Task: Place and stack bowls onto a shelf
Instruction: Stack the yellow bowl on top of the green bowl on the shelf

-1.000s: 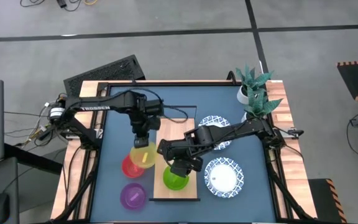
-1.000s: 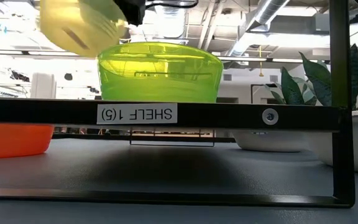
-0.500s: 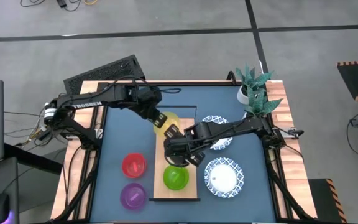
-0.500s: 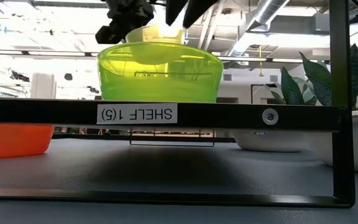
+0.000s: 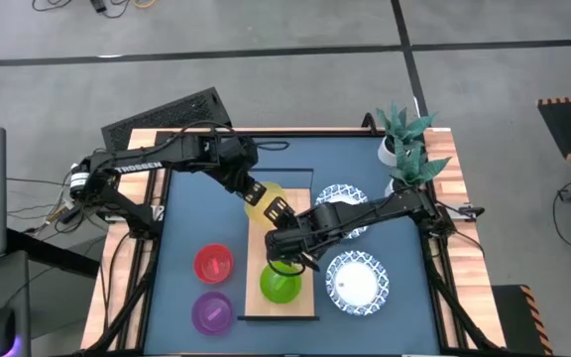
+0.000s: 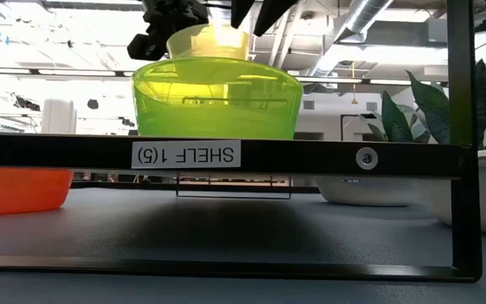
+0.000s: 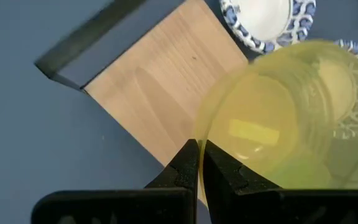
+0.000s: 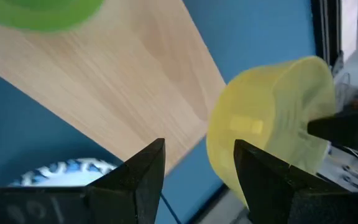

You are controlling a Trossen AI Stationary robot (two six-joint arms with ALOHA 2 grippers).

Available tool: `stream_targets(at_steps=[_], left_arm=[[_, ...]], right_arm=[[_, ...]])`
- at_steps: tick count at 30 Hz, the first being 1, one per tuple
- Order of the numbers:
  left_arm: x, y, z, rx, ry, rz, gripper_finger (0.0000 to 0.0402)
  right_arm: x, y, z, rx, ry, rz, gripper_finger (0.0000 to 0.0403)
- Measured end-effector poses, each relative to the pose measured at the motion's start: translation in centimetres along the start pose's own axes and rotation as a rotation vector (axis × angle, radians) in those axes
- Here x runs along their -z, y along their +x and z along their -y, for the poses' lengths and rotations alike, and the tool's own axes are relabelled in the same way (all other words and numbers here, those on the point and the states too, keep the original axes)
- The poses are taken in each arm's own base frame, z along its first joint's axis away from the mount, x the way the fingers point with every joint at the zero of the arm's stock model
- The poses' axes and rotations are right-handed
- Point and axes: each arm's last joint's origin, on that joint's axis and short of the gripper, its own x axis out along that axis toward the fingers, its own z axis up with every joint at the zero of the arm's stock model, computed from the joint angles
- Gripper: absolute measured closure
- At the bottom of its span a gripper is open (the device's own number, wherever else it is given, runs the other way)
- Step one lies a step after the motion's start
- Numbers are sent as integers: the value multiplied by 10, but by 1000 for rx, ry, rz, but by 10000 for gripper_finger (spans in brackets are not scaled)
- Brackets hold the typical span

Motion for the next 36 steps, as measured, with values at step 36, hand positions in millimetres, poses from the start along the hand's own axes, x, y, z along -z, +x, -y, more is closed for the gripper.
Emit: stream_targets(at_steps=[36], left_arm=[[18,-1,7,71,218,-167,401]], right_arm=[[48,-34,37,-82,26,305,186]])
